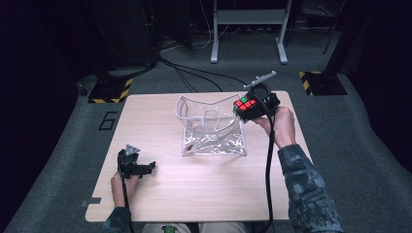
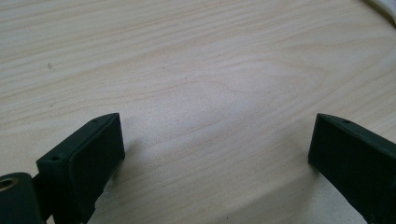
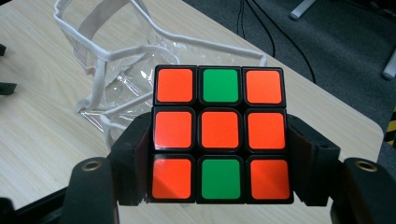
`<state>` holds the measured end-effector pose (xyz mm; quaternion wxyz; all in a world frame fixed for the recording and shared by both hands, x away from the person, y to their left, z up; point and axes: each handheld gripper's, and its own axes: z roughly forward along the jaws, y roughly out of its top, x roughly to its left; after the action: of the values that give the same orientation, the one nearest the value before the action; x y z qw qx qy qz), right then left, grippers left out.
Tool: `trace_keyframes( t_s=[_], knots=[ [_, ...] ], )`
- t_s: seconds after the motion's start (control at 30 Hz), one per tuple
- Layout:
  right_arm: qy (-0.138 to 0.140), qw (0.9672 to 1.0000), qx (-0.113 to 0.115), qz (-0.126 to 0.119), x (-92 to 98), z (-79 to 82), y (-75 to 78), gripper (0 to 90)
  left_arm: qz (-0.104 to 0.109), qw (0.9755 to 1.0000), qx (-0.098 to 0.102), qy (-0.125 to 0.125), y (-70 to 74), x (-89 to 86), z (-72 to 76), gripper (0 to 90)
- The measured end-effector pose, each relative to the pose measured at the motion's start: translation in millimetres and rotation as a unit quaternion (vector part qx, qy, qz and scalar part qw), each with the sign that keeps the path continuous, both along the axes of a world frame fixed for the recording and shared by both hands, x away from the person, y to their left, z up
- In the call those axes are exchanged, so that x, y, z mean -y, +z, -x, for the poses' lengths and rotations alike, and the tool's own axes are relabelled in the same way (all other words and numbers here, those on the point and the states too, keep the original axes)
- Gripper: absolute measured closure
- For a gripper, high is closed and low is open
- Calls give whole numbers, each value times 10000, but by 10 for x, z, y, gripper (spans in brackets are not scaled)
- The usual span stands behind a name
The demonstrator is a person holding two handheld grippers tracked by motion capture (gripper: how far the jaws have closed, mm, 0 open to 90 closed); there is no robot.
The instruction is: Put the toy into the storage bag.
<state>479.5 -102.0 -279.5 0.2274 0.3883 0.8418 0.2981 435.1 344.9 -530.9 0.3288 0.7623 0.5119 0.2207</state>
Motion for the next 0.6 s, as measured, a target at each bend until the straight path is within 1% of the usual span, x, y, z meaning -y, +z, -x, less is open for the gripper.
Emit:
trace_keyframes(
  t_s=[0.03,0.07,0.1,0.13,0.2,0.6],
  knots=[
    [-50,10000,-50,-26,-17,4,13,334,6,10000,0,-10,0,-1,0,34],
    [22,10000,6,3,-24,-15,20,334,-4,10000,-11,1,1,0,1,34],
    [0,10000,-3,17,-41,-21,30,334,11,10000,-7,-8,0,-1,1,34],
    [26,10000,35,32,-53,-35,38,334,0,10000,-2,-3,0,0,0,34],
    [8,10000,-19,25,-81,-46,59,334,0,10000,-2,-6,0,-1,0,34],
    [95,9999,4,70,-250,-169,105,334,5,10000,-3,-8,0,-1,0,34]
  ],
)
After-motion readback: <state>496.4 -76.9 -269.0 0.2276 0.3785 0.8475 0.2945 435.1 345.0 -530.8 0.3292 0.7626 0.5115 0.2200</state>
